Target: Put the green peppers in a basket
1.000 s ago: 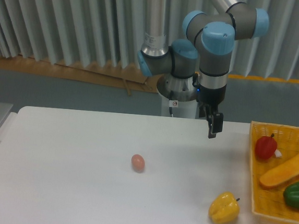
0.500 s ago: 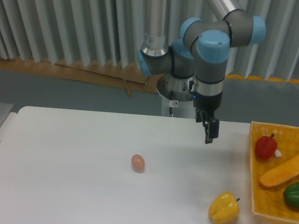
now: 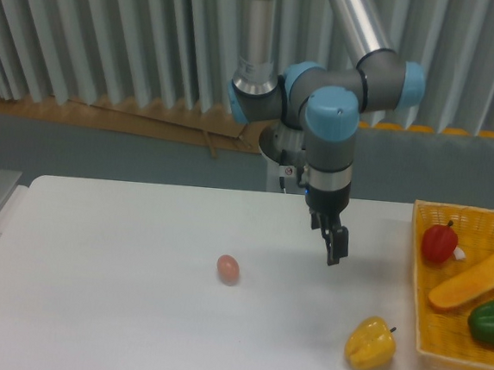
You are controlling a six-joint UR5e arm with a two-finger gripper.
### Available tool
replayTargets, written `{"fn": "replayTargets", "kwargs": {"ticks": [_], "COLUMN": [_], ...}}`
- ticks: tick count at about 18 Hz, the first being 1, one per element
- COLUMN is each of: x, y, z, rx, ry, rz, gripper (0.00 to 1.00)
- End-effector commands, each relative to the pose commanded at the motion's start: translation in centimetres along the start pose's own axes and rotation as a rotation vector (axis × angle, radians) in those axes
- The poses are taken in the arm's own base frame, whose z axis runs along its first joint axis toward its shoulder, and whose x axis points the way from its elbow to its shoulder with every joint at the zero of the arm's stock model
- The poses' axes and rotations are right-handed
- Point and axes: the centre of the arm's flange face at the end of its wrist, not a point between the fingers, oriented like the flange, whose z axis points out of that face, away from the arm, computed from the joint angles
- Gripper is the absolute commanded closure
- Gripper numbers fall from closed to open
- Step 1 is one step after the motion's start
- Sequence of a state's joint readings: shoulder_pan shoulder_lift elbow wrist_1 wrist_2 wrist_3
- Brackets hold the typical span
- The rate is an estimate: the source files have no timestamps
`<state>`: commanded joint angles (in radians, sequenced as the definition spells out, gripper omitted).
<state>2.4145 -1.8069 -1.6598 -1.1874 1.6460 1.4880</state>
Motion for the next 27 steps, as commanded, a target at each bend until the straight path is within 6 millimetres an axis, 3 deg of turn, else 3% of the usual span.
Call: {"fn": "replayTargets", "kwargs": {"ticks": [5,10,12,18,22,27], "x": [-0.7,-1.7,-1.8,-2.0,-2.1,-2.7], "y": [-0.1,-0.7,-1.0,-0.8,-0.1,2.7], "z": [0.3,2.0,2.0,1.4,0.9,0.5], "rx": [-0.001,-0.075,-0.081,-0.080,-0.080,-0.081], "ry": [-0.006,0.009,0.009,-0.005,-0.011,-0.015], "rz": [-0.011,-0.012,-0.012,-0.021,-0.025,-0.071], "gripper": [0.00,0.01,0.19,0.23,0.23,0.26]}}
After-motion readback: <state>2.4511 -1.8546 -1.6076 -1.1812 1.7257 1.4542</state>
